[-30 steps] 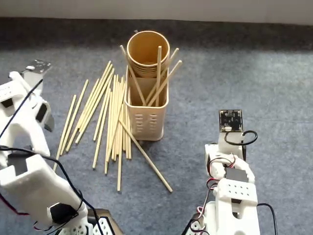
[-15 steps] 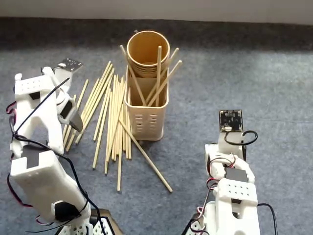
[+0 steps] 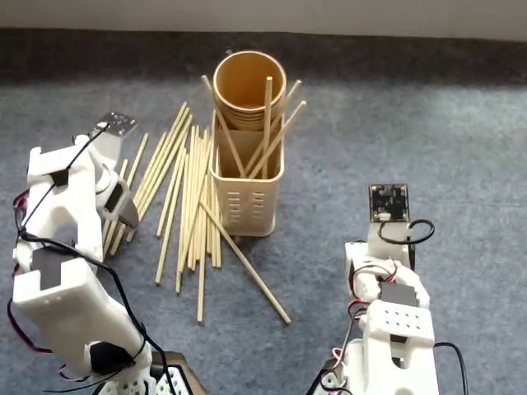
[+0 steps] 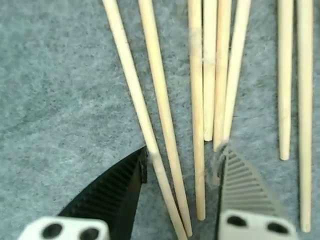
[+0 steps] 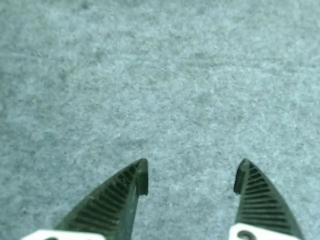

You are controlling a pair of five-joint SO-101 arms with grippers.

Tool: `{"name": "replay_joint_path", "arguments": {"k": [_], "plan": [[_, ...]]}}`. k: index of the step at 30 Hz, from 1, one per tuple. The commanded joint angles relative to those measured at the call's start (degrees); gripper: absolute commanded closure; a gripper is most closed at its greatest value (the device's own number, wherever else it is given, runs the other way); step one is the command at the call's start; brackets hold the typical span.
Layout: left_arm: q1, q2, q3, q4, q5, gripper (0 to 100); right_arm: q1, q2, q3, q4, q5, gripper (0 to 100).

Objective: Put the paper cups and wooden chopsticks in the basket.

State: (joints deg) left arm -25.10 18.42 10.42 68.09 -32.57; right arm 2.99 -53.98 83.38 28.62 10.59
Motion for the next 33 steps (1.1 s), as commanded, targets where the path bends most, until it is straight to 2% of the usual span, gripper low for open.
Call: {"name": "replay_joint_path", "arguments": {"k": [1,5,11,13,24,29,33], "plan": [[-0.57,0.04,2.15,-2.9,0.09,90,-0.4,-1.1,-0.22,-1.01,0.44,72.1],[-0.57,-0.22,1.89,-2.81,0.35,100,-0.4,-1.1,-0.22,-1.01,0.44,72.1],[0.31,-0.66,-1.01,-2.46,0.44,100,-0.4,-1.1,-0.22,-1.01,0.44,72.1],[0.57,-0.66,-4.18,0.26,0.44,100,-0.4,-1.1,-0.22,-1.01,0.44,72.1],[10.24,-0.66,-34.15,23.74,7.74,100,-0.4,-1.1,-0.22,-1.01,0.53,72.1],[15.87,-0.75,-45.32,27.34,12.84,100,-0.4,-1.1,-0.22,-1.01,0.53,72.1],[20.79,-0.75,-60.0,31.03,16.53,100,-0.4,-1.1,-0.22,-1.01,0.62,72.1]]}}
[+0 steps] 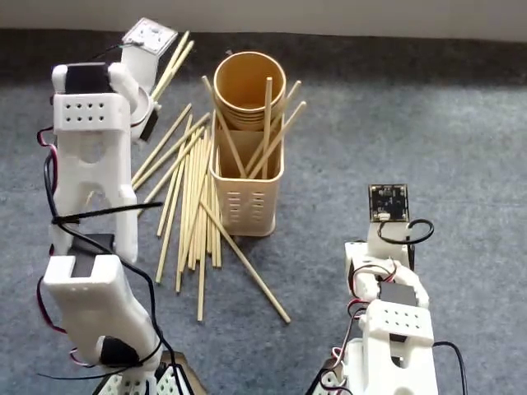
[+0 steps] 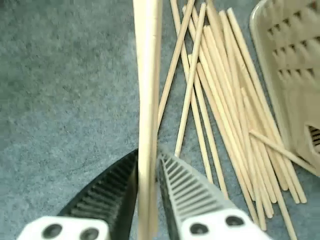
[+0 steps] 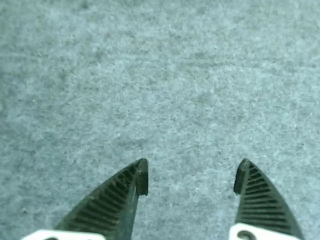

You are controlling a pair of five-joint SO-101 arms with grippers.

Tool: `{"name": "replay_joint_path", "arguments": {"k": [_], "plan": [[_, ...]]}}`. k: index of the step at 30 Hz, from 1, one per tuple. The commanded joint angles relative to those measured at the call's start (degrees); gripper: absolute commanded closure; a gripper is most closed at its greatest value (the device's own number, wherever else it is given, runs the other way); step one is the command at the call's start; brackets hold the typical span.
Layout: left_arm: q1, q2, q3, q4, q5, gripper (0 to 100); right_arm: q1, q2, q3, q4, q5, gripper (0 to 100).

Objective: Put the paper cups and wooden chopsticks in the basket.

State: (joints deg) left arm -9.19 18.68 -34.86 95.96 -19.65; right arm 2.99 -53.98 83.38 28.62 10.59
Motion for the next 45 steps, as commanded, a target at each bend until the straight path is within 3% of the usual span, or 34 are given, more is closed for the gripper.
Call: {"name": "replay_joint_path", "arguments": {"k": [1,7,20,31,37,40,45], "plan": [[6.11,-1.01,-18.86,3.96,4.57,100,-0.4,-1.1,-0.22,-1.01,0.62,72.1],[12.35,-0.92,-37.67,4.31,12.4,100,-0.4,-1.1,-0.22,-1.01,0.62,72.1],[26.95,-1.01,-54.99,4.66,23.91,100,-0.22,-0.75,-0.13,-3.3,0.7,72.1],[33.45,-1.01,-55.43,5.36,29.36,100,-0.13,-0.75,-0.13,-3.3,0.7,72.1],[39.25,-9.45,-57.45,5.36,22.07,100,-0.04,-0.75,-0.13,-3.3,0.7,72.1],[37.05,-15.96,-54.2,5.36,20.92,100,-0.04,-0.75,-0.13,-3.3,0.7,72.1],[31.34,-29.32,-38.2,5.36,20.48,100,-0.04,-0.75,-0.13,-3.3,0.7,72.1]]}}
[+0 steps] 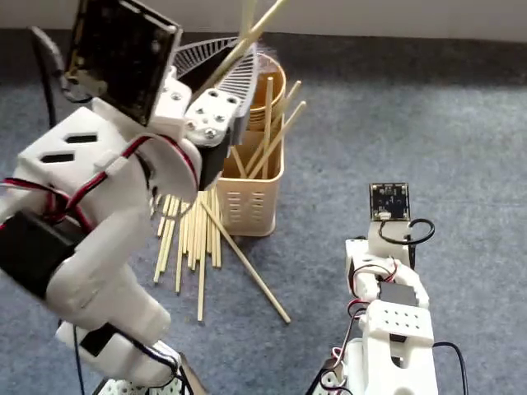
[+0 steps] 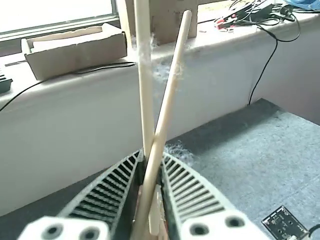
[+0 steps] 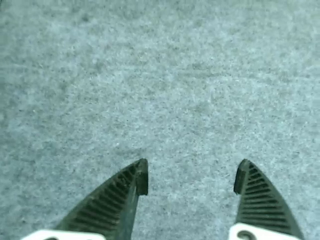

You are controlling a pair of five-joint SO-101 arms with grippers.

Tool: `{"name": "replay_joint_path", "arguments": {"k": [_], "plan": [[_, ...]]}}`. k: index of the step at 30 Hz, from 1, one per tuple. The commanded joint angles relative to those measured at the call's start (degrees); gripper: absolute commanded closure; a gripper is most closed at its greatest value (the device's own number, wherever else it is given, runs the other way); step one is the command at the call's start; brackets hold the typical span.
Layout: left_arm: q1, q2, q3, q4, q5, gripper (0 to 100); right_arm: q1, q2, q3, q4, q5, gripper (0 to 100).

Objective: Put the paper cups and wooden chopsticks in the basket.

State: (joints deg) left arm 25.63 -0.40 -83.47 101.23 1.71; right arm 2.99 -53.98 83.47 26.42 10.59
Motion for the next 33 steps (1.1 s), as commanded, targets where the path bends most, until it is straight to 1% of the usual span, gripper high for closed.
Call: {"name": "replay_joint_path", "arguments": {"k": [1,5,7,8,13,16,19,25,28,33], "plan": [[-4.18,-13.76,13.58,0.09,-1.58,100,-0.04,-0.75,-0.22,-1.1,0.7,72.1],[-4.7,-28.79,32.66,-0.18,-2.55,100,-0.22,-0.75,-0.22,-1.1,0.7,72.1],[-4.62,-35.38,45.41,-0.53,-2.55,100,-0.31,-0.75,-0.22,-1.1,0.7,72.1],[-4.62,-38.55,52.26,-2.37,-2.55,100,-0.31,-0.75,-0.22,-1.1,0.7,72.1],[-4.79,-53.14,87.78,-21.19,-2.46,100,-0.31,-0.75,-0.22,-1.01,0.7,72.1],[-4.7,-55.87,101.85,-33.41,-2.37,100,-0.31,-0.75,-0.22,-1.01,0.7,72.1],[-4.79,-52.09,106.42,-42.11,-2.37,100,-0.31,-0.75,-0.22,-1.01,0.7,72.1],[-4.53,-43.47,106.42,-53.8,-2.2,100,-0.31,-0.75,-0.22,-1.1,0.7,72.1],[-4.35,-40.66,106.95,-58.46,-2.2,100,-0.31,-0.75,-0.22,-1.1,0.7,72.1],[-2.86,-36.53,107.03,-63.47,-2.46,100,-0.31,-0.75,-0.22,-1.1,0.7,72.1]]}}
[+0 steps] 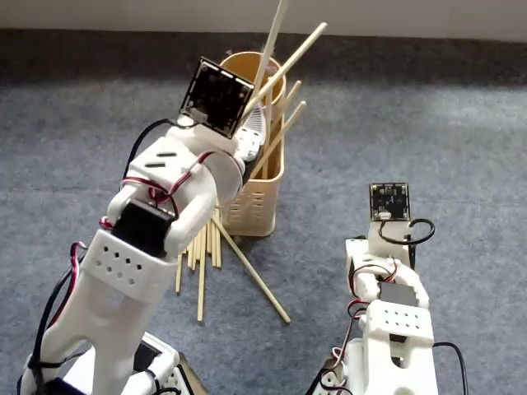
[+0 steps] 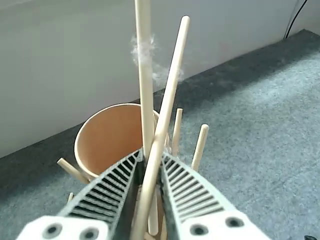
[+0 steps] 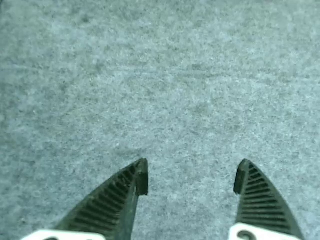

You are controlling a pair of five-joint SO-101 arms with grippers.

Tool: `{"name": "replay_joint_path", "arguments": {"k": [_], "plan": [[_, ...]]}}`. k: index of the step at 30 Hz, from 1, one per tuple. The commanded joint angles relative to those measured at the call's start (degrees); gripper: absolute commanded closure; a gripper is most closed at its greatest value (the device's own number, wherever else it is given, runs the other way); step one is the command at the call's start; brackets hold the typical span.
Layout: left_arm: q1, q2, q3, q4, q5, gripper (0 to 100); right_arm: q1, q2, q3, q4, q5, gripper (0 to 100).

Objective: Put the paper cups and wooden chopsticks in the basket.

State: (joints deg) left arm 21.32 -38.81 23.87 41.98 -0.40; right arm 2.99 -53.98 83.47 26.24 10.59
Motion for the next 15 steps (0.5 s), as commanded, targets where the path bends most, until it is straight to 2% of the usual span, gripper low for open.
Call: {"name": "replay_joint_path", "arguments": {"k": [1,6,15], "plan": [[1.8,2.33,-0.31,-5.19,-0.35,100,-0.31,-0.75,-0.22,-0.92,0.7,72.1],[3.56,3.38,0.22,-9.85,-0.35,100,-0.31,-0.75,-0.22,-0.92,0.7,72.1],[3.91,2.86,10.51,-13.45,-0.35,99,-0.13,-0.75,-0.22,-0.92,0.7,72.1]]}}
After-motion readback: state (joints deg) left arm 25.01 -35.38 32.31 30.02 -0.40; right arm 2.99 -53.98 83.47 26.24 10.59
